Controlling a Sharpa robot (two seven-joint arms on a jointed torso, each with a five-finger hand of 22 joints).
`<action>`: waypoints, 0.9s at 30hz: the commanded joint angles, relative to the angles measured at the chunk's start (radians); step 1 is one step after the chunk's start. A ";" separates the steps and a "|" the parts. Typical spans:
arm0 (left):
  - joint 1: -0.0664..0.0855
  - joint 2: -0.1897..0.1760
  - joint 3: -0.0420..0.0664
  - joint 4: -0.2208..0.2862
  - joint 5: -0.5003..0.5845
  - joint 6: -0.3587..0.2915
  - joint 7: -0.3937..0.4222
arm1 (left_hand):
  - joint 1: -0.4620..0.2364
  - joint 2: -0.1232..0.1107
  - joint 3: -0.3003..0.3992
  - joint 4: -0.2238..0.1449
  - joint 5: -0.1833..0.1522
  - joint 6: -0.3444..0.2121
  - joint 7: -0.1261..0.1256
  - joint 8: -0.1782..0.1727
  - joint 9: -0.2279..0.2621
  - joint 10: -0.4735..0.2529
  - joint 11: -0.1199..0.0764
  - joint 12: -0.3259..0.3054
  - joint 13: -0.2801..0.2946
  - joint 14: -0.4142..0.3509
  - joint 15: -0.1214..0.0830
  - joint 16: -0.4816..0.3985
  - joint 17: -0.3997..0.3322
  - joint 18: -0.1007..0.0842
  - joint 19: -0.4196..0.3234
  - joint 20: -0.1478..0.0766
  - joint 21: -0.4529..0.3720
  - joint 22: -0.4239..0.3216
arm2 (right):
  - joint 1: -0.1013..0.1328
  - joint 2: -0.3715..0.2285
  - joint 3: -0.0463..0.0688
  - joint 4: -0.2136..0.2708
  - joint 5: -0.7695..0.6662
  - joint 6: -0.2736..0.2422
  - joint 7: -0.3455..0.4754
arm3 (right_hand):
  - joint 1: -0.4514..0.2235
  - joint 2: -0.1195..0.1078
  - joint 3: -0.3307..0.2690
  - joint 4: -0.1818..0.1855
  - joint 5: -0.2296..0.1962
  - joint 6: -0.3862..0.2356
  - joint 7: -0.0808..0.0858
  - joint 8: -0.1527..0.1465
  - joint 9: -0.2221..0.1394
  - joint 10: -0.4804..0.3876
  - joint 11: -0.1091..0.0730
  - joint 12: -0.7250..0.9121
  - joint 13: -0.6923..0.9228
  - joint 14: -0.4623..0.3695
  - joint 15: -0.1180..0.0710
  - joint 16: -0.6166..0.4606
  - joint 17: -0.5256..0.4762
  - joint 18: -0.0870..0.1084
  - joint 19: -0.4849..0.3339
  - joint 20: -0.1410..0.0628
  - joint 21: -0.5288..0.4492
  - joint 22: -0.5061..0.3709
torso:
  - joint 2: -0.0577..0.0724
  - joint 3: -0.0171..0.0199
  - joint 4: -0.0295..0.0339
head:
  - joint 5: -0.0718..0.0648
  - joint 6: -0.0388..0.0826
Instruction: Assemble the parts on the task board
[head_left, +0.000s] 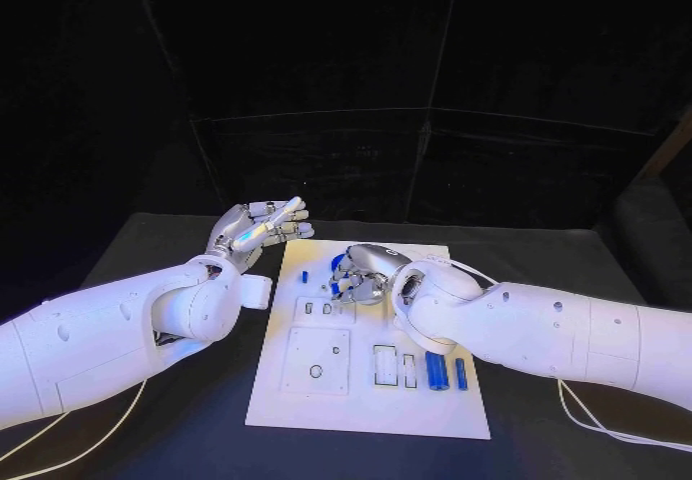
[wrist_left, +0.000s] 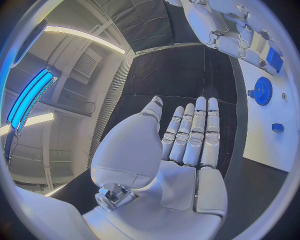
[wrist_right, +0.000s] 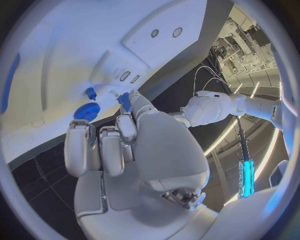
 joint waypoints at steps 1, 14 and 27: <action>0.003 0.004 0.001 0.001 0.009 -0.001 0.008 | -0.004 0.008 -0.005 -0.002 -0.006 0.007 0.000 -0.007 0.000 0.002 0.001 -0.004 0.000 -0.004 0.005 -0.005 0.000 0.013 -0.009 0.002 -0.007 -0.001 | -0.010 0.011 -0.002 -0.001 -0.096 0.017 -0.061 | -0.011 -0.007 0.006 -0.001 -0.003 0.047 -0.030 0.006 0.015 0.016 -0.017 0.002 0.008 0.068 -0.003 -0.005 0.092 -0.010 -0.001 0.002 0.002 0.026 | -0.001 0.0009 0.0000 | 0.006 -0.003; 0.005 0.007 0.001 -0.001 0.010 -0.002 0.004 | -0.006 0.007 -0.010 -0.003 -0.006 0.009 0.003 -0.007 0.000 -0.005 0.004 -0.008 0.000 -0.014 0.009 -0.014 -0.002 0.012 -0.023 0.006 -0.019 -0.001 | -0.032 0.037 -0.003 -0.015 -0.139 0.038 -0.095 | -0.025 -0.021 0.010 0.000 -0.008 0.048 -0.030 0.004 0.015 0.015 -0.017 0.001 0.008 0.067 -0.003 -0.007 0.088 -0.009 -0.002 0.002 0.001 0.025 | 0.001 0.0028 -0.0020 | 0.014 -0.006; 0.005 0.010 0.001 -0.004 0.010 -0.002 0.003 | -0.006 0.007 -0.010 -0.003 -0.006 0.009 0.003 -0.007 0.000 -0.006 0.004 -0.009 0.000 -0.015 0.009 -0.015 -0.002 0.012 -0.024 0.006 -0.020 -0.001 | -0.045 0.030 -0.003 -0.011 -0.145 0.066 -0.109 | -0.036 -0.033 0.011 0.001 -0.010 0.047 -0.030 0.000 0.014 0.013 -0.016 -0.003 0.006 0.066 -0.003 -0.009 0.085 -0.009 -0.004 0.002 -0.001 0.021 | 0.001 0.0036 -0.0013 | 0.013 -0.010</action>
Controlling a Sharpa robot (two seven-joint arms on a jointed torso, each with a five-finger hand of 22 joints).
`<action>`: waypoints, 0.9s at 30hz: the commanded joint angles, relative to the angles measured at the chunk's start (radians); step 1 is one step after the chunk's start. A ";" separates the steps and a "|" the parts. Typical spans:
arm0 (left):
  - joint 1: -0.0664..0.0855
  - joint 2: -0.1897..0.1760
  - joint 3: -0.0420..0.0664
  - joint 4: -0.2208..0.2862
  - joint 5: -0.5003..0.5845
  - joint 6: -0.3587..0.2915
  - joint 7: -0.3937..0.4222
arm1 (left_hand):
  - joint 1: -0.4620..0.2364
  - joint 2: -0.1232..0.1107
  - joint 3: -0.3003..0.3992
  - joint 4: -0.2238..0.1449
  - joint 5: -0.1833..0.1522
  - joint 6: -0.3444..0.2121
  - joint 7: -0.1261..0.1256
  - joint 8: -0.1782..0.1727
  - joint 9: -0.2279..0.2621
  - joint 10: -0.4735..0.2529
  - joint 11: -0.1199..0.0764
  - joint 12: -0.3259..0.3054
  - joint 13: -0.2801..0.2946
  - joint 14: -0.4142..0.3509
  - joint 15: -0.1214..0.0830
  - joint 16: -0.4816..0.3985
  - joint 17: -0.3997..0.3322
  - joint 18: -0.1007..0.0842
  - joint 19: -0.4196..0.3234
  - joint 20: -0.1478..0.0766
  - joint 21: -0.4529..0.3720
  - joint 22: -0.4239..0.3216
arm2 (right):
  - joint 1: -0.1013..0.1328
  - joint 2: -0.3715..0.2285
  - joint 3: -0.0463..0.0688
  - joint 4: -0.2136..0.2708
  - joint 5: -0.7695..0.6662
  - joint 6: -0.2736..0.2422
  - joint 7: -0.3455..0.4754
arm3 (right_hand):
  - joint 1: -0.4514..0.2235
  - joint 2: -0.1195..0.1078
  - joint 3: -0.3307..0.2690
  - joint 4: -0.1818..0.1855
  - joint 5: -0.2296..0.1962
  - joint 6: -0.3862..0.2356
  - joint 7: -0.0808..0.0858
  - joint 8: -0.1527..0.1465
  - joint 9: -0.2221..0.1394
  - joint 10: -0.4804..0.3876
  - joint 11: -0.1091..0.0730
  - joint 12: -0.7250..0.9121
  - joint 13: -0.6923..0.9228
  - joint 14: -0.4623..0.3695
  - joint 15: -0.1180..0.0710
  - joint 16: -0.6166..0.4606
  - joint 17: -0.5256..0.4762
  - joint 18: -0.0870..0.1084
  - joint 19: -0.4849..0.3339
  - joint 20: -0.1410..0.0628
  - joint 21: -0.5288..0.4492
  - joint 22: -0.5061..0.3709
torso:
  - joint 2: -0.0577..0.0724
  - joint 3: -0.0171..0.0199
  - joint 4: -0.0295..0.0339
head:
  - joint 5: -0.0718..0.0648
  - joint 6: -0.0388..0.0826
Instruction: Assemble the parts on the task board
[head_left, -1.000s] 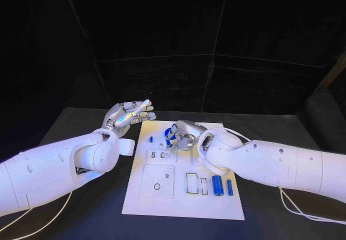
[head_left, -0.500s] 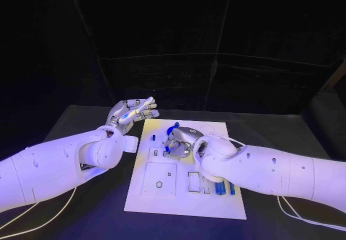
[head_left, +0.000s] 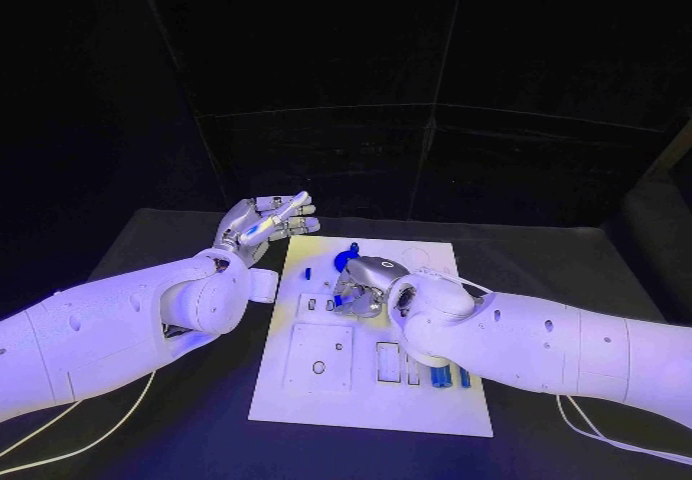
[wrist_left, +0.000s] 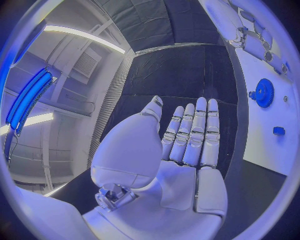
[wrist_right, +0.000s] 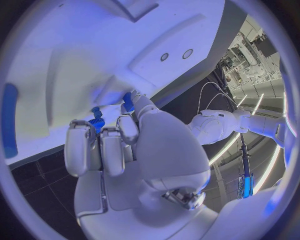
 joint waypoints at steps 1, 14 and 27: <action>0.002 0.001 0.001 0.000 0.001 0.001 0.003 | -0.006 0.007 -0.007 0.000 -0.006 0.005 0.000 -0.004 0.000 -0.006 0.004 -0.004 0.000 -0.007 0.002 -0.003 -0.001 0.012 -0.008 0.000 -0.004 -0.001 | -0.003 -0.003 -0.002 0.001 -0.015 0.036 -0.019 | -0.012 -0.009 0.006 0.002 -0.005 0.040 -0.023 -0.002 0.014 0.000 -0.004 0.001 -0.001 0.066 -0.003 -0.006 0.083 -0.008 -0.005 0.002 -0.001 0.021 | 0.000 0.0001 0.0018 | -0.001 -0.001; 0.002 0.001 0.001 -0.001 0.001 0.002 0.001 | -0.006 0.008 -0.007 0.000 -0.006 0.005 0.000 -0.004 0.000 -0.006 0.005 -0.004 0.000 -0.009 0.003 -0.004 -0.002 0.012 -0.009 0.001 -0.006 -0.001 | -0.003 -0.007 -0.002 0.009 -0.025 0.050 -0.046 | -0.056 -0.052 -0.003 0.020 -0.005 0.014 -0.011 -0.024 0.007 -0.031 0.006 -0.053 -0.042 0.062 0.004 -0.015 0.069 -0.002 -0.026 0.007 -0.014 -0.008 | 0.000 0.0006 0.0016 | 0.011 -0.004; 0.002 0.002 0.001 -0.003 0.001 0.002 0.000 | -0.006 0.008 -0.007 0.000 -0.006 0.005 0.000 -0.004 0.000 -0.007 0.005 -0.004 0.000 -0.009 0.003 -0.004 -0.002 0.012 -0.010 0.001 -0.006 -0.001 | -0.003 -0.005 -0.002 0.010 -0.034 0.037 -0.065 | -0.087 -0.084 -0.012 0.043 0.006 -0.025 0.004 -0.048 -0.001 -0.071 0.019 -0.124 -0.099 0.060 0.016 -0.022 0.063 0.003 -0.043 0.019 -0.028 -0.033 | 0.000 0.0001 0.0008 | 0.013 -0.008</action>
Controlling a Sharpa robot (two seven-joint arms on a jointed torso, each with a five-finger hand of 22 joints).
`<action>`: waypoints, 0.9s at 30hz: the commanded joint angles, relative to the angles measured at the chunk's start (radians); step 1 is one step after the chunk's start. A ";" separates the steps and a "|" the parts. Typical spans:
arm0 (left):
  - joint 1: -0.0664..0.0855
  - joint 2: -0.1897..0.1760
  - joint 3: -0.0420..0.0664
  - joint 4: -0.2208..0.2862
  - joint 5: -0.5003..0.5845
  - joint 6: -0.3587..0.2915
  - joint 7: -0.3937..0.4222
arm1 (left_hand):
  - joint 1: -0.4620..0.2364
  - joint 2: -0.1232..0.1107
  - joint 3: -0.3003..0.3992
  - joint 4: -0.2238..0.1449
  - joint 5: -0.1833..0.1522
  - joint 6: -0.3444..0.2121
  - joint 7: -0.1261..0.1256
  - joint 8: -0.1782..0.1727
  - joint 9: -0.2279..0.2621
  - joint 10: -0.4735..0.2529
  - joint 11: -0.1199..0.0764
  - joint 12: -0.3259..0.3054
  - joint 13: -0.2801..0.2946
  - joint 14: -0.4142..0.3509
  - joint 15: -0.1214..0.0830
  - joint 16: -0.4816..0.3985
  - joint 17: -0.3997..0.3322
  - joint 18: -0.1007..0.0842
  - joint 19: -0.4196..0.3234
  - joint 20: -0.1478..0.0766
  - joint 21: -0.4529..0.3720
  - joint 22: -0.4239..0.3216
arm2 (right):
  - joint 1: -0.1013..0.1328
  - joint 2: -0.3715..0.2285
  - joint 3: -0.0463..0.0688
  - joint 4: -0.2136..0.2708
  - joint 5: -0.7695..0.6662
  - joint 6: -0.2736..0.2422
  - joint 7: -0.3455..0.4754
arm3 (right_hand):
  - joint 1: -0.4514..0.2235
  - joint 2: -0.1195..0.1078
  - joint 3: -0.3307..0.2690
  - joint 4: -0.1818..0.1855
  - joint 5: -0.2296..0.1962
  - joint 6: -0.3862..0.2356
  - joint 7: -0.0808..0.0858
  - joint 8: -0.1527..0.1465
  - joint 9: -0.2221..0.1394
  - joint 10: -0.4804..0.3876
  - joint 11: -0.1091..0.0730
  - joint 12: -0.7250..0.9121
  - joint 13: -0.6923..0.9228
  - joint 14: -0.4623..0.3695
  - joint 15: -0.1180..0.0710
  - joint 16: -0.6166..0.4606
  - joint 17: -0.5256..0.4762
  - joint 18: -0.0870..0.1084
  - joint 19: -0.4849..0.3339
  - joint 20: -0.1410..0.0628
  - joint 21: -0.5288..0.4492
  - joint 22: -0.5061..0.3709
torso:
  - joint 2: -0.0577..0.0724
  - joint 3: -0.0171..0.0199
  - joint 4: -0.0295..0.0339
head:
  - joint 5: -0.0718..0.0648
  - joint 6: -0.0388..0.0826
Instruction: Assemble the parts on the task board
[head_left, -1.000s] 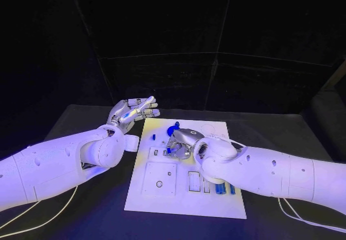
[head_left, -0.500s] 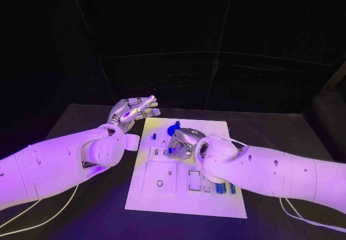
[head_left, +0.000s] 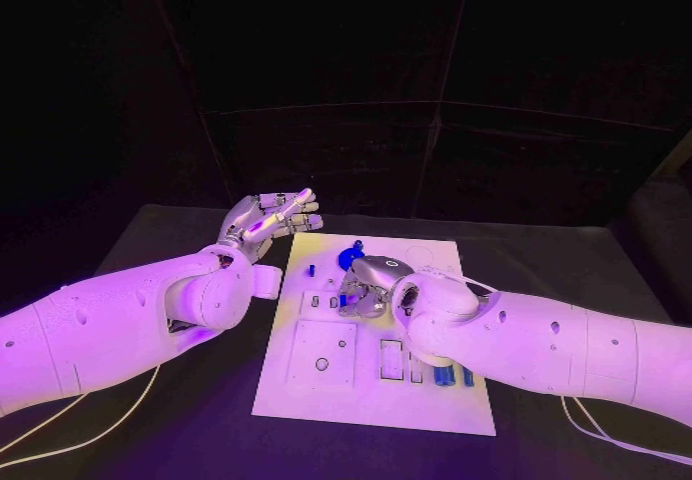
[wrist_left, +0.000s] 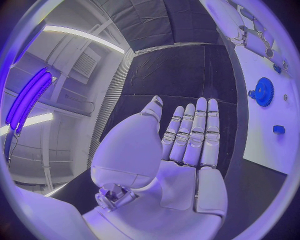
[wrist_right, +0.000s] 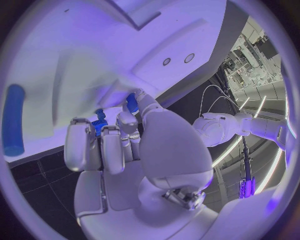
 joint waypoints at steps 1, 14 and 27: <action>0.002 0.001 0.001 0.000 0.000 0.004 0.002 | -0.006 0.008 -0.007 0.000 -0.006 0.005 0.000 -0.004 0.000 -0.003 0.001 -0.004 0.000 -0.005 -0.001 -0.004 -0.002 0.012 -0.010 0.001 -0.006 -0.001 | -0.002 -0.001 -0.003 -0.002 -0.011 0.015 -0.027 | -0.010 -0.004 -0.003 0.010 0.005 -0.010 -0.001 -0.005 -0.001 -0.009 0.000 -0.009 -0.004 0.060 0.009 -0.006 0.062 0.003 -0.007 0.004 -0.005 -0.003 | 0.000 -0.0004 -0.0002 | 0.000 -0.001; 0.002 -0.001 0.001 -0.005 0.000 0.009 -0.003 | -0.006 0.008 -0.007 0.000 -0.006 0.005 0.001 -0.004 0.000 -0.003 0.001 -0.004 0.000 -0.006 -0.001 -0.005 -0.002 0.013 -0.010 0.001 -0.006 -0.001 | -0.002 0.000 -0.003 -0.001 -0.013 -0.010 -0.032 | -0.043 -0.033 -0.036 0.037 0.005 -0.032 0.002 -0.012 -0.005 -0.011 0.004 -0.011 -0.009 0.059 0.013 -0.011 0.057 0.005 -0.012 0.009 -0.011 -0.011 | 0.000 -0.0008 -0.0001 | -0.005 0.000; 0.002 -0.004 0.001 -0.012 -0.028 0.005 -0.036 | -0.012 0.011 -0.020 0.005 -0.006 0.035 -0.017 0.001 0.001 0.063 -0.020 0.019 0.005 0.057 -0.023 0.025 0.020 0.016 0.038 -0.016 0.009 0.010 | -0.002 -0.036 -0.003 0.044 0.001 -0.149 0.027 | -0.021 -0.088 -0.247 0.213 -0.003 -0.200 0.047 -0.012 -0.010 -0.073 0.045 -0.035 -0.057 0.060 0.048 -0.011 0.065 0.007 -0.018 0.041 -0.020 -0.024 | -0.001 0.0006 0.0001 | -0.009 0.003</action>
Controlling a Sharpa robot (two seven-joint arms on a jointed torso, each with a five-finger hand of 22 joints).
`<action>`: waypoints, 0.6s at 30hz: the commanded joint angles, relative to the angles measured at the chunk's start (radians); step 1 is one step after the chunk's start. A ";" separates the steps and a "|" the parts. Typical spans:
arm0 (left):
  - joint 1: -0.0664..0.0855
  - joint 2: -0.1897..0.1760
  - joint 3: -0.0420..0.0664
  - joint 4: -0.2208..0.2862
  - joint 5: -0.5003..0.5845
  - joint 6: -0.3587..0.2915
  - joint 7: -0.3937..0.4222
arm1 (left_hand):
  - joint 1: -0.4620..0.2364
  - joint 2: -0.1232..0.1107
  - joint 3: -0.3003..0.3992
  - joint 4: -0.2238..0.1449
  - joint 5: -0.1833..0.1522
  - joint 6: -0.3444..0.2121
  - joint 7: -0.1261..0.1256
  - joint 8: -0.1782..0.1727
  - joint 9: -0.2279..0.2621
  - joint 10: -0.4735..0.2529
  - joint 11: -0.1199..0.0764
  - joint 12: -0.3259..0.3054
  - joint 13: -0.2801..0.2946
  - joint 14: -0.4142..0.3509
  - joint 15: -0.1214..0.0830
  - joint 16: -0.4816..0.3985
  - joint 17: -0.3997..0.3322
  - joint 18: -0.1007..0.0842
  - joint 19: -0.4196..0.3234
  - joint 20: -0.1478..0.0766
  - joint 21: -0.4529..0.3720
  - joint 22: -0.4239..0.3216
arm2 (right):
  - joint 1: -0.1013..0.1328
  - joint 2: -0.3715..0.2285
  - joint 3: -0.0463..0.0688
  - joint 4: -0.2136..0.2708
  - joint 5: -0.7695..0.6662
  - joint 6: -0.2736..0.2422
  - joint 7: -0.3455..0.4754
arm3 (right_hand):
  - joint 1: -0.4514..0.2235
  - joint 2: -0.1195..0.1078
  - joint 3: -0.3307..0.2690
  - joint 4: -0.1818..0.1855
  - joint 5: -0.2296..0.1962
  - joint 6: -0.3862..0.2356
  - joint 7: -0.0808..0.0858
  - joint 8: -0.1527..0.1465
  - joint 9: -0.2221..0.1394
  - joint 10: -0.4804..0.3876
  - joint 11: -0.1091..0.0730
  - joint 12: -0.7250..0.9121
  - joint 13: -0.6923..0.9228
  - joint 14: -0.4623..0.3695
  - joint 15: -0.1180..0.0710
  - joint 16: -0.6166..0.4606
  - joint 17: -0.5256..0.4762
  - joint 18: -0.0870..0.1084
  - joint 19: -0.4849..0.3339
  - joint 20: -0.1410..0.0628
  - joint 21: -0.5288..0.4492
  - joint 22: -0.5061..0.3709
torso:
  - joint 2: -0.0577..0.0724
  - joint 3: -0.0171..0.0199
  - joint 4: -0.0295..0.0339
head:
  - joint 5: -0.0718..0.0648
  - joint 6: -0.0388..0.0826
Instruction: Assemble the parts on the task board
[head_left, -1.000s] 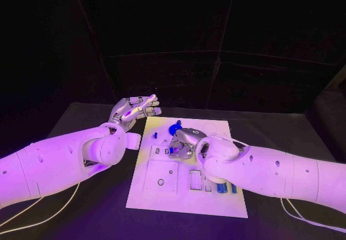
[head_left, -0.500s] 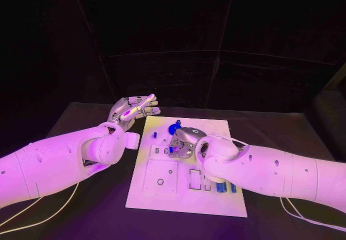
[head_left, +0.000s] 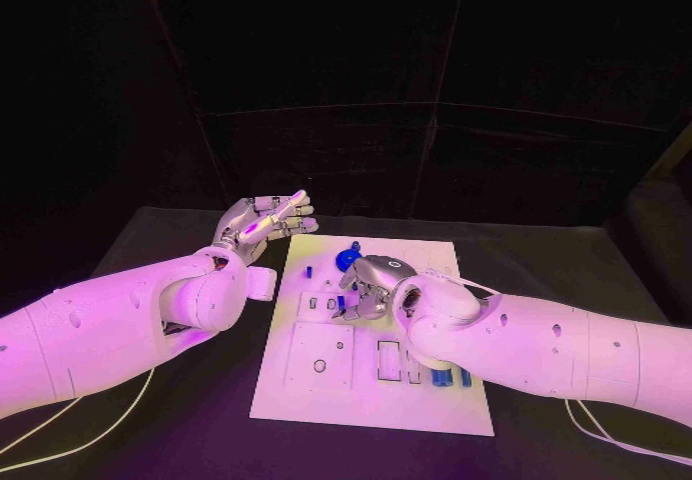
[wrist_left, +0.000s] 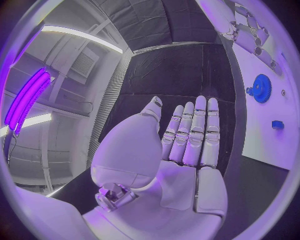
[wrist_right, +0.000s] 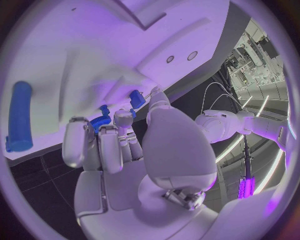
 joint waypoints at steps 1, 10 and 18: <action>0.002 -0.001 0.001 -0.004 -0.030 0.006 -0.023 | -0.004 0.003 -0.010 0.000 -0.006 0.013 -0.004 0.001 0.001 0.022 -0.006 0.009 0.002 0.026 -0.007 0.013 0.011 0.016 0.022 -0.008 0.010 0.003 | 0.002 -0.024 0.001 0.032 0.011 -0.100 0.068 | 0.020 0.005 -0.007 -0.001 -0.003 -0.008 0.000 0.003 0.002 -0.001 0.003 0.009 0.003 0.060 0.006 -0.003 0.066 0.007 0.002 0.007 -0.001 0.004 | -0.001 0.0006 0.0001 | 0.000 0.001; 0.002 -0.014 0.001 -0.029 -0.236 0.042 -0.198 | 0.038 0.005 0.010 -0.018 0.006 0.105 -0.055 0.023 0.010 0.161 -0.075 0.028 0.017 0.336 -0.106 0.187 0.165 0.017 0.271 -0.110 0.144 0.062 | 0.044 -0.211 0.002 0.160 0.235 -0.160 0.385 | 0.112 0.078 0.013 -0.030 -0.005 0.053 -0.018 0.039 0.014 0.013 -0.012 0.048 0.020 0.053 -0.004 -0.016 0.047 0.013 -0.017 0.002 -0.014 -0.021 | -0.003 0.0007 -0.0028 | -0.010 0.009; 0.009 -0.006 0.001 -0.054 -0.562 0.114 -0.515 | 0.027 -0.047 0.068 0.022 0.018 0.119 -0.092 0.028 0.020 0.277 -0.128 0.070 0.062 0.415 -0.157 0.821 0.750 0.007 0.400 -0.166 0.301 0.154 | 0.113 -0.336 0.002 0.181 0.553 -0.135 0.510 | 0.191 0.139 0.024 -0.088 -0.014 0.122 -0.041 0.060 0.012 0.013 -0.039 -0.037 -0.056 -0.006 -0.031 -0.187 -0.171 0.047 -0.127 -0.026 -0.121 -0.200 | -0.017 0.0071 -0.0045 | -0.008 0.002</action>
